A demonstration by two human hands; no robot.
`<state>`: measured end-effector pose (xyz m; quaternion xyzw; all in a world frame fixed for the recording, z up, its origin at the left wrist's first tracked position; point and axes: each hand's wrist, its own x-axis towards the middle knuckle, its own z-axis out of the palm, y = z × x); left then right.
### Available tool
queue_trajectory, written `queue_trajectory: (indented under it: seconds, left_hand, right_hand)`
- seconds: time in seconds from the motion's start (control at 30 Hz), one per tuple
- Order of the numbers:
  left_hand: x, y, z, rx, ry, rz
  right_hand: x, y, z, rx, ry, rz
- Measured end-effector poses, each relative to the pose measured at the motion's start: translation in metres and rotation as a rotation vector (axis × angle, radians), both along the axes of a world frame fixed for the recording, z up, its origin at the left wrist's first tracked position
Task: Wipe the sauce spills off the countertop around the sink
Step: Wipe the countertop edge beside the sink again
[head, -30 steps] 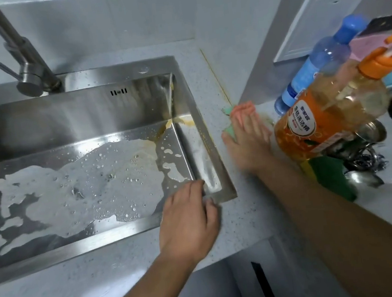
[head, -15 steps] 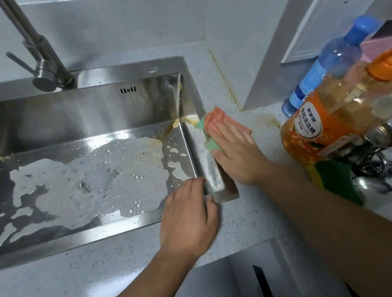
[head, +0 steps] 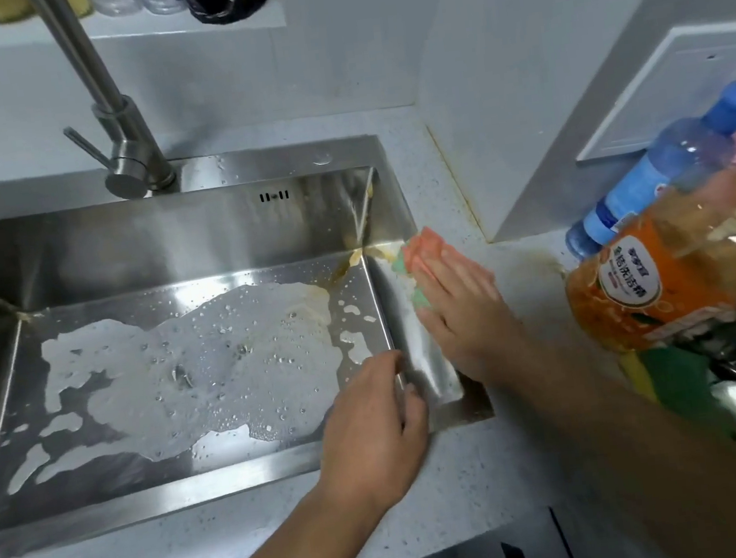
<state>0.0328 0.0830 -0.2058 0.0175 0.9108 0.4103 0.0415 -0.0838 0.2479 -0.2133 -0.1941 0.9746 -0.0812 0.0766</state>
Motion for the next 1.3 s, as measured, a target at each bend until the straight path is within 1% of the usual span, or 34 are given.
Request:
queue_trajectory:
  seconds: [0.07,0.13,0.23,0.3,0.37,0.47,0.57,0.63,0.73,0.8,0.87,0.93,1.0,1.03,1.1,1.13,1.2,1.23,1.3]
  left_hand:
    - [-0.006,-0.016,-0.007,-0.086,0.034,-0.048]
    - [-0.007,-0.031,-0.017,-0.205,0.084,-0.081]
    - [-0.009,-0.044,-0.026,-0.288,0.08,-0.041]
    - [-0.008,-0.042,-0.028,-0.342,0.039,-0.073]
    - [-0.01,-0.039,-0.023,-0.37,-0.028,-0.125]
    - [-0.011,-0.041,-0.018,-0.352,-0.093,-0.132]
    - [-0.023,-0.045,-0.014,-0.231,-0.068,-0.114]
    - [-0.052,-0.053,-0.016,-0.194,0.004,-0.062]
    - [-0.124,-0.069,-0.01,-0.265,0.093,-0.017]
    - [-0.171,-0.08,-0.002,-0.328,0.176,0.006]
    - [-0.208,-0.091,0.003,-0.395,0.19,0.023]
    - [-0.236,-0.102,0.001,-0.466,0.163,0.052]
    - [-0.257,-0.115,-0.005,-0.582,0.117,0.072]
    - [-0.265,-0.12,-0.008,-0.627,0.075,0.082]
    - [-0.275,-0.131,-0.013,-0.661,-0.028,0.105]
    - [-0.28,-0.135,-0.014,-0.676,-0.06,0.101]
    - [-0.286,-0.14,-0.015,-0.719,-0.05,0.082]
    - [-0.289,-0.141,-0.014,-0.737,-0.031,0.076]
    - [-0.297,-0.14,-0.009,-0.76,-0.051,0.07]
  right_hand:
    - [0.035,0.014,0.006,0.026,-0.049,0.034]
    - [0.048,0.018,0.007,0.07,-0.121,0.022]
    - [-0.004,0.0,0.001,0.098,-0.082,-0.078]
    - [-0.055,-0.015,-0.005,0.102,-0.063,-0.129]
    - [-0.085,-0.021,-0.009,0.113,-0.09,-0.172]
    - [-0.061,-0.022,-0.006,0.108,-0.088,-0.175]
    - [-0.027,-0.017,-0.002,0.112,-0.1,-0.154]
    - [-0.054,-0.014,-0.008,0.099,-0.089,-0.169]
    - [-0.132,-0.026,-0.015,0.11,-0.006,-0.268]
    - [-0.161,-0.036,-0.015,0.107,-0.02,-0.321]
    - [-0.149,-0.035,-0.015,0.073,-0.01,-0.279]
    - [-0.113,-0.026,-0.013,0.044,-0.001,-0.257]
    - [-0.096,-0.022,-0.011,0.051,-0.042,-0.288]
    - [-0.103,-0.024,-0.011,0.043,-0.058,-0.318]
    - [-0.134,-0.037,-0.008,0.05,-0.065,-0.352]
    - [-0.156,-0.044,-0.01,0.044,-0.019,-0.365]
    - [-0.208,-0.056,-0.014,0.038,0.031,-0.382]
    - [-0.236,-0.063,-0.013,0.03,-0.01,-0.393]
    - [-0.275,-0.073,-0.007,0.02,-0.103,-0.397]
